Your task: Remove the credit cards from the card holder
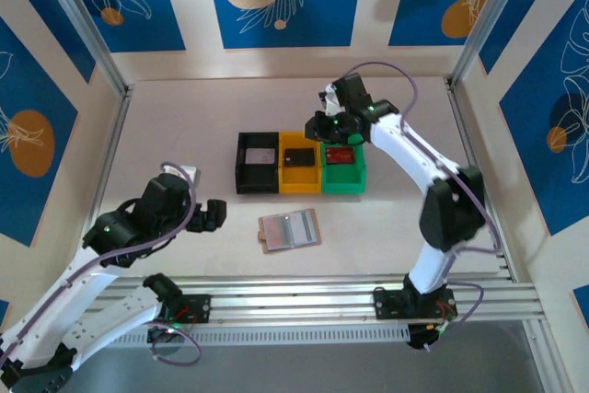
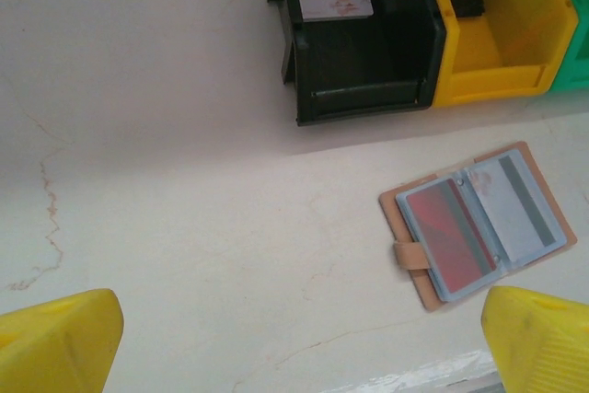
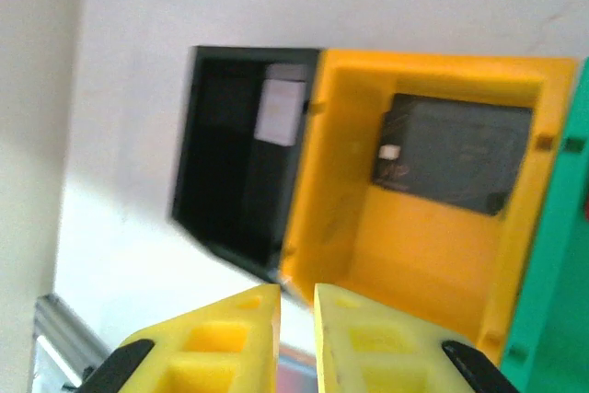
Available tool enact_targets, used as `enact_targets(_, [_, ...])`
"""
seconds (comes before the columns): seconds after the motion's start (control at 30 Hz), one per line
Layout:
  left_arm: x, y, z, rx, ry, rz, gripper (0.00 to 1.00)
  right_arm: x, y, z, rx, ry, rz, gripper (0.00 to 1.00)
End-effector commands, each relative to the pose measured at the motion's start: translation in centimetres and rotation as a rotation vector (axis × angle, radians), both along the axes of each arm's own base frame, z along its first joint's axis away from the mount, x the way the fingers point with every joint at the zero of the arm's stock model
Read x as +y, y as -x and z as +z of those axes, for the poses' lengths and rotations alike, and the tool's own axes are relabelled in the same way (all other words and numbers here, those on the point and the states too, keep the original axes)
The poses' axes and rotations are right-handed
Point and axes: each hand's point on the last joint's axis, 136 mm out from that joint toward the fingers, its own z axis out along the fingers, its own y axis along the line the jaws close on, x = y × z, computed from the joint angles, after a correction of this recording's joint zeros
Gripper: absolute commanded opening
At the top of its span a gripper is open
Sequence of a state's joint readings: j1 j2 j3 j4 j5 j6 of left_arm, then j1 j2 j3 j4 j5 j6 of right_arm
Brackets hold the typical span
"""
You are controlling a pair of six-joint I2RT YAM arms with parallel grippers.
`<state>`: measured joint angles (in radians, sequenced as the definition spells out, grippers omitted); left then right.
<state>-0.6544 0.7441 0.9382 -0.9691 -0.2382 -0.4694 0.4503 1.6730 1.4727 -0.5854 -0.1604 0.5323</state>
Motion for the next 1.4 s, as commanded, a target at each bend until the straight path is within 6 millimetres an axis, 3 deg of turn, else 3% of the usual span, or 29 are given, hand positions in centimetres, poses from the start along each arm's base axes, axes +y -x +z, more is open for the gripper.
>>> enact_targets(0.0, [-0.2,-0.1,-0.8,0.037,-0.011,0.001,1.0,0.4,4.4,-1.3,0.021,0.002,0.044,0.18])
enact_targets(0.13, [-0.7,-0.1,-1.6,0.091,-0.009,0.001,1.0,0.4,9.6,-3.3,0.031,0.016,0.08,0.2])
enact_targets(0.27, [-4.0,0.7,-3.8,0.209,0.136,-0.038,1.0,0.2,14.4,-6.6,0.066,0.039,0.107,0.21])
enact_targets(0.5, [-7.0,1.7,-5.9,0.293,0.189,-0.041,1.0,-0.4,18.7,-11.5,0.14,0.071,0.11,0.21])
enact_targets(0.67, [-8.6,2.5,-7.9,0.349,0.209,-0.021,1.0,-0.4,19.5,-14.1,0.188,0.09,0.11,0.21])
enact_targets(0.97, [-10.3,3.1,-10.5,0.406,0.238,0.024,1.0,-0.1,19.0,-15.5,0.192,0.151,0.117,0.21])
enact_targets(1.37, [-8.8,3.8,-13.8,0.518,0.115,0.153,0.99,-1.0,17.9,-16.6,0.216,0.215,0.062,0.3])
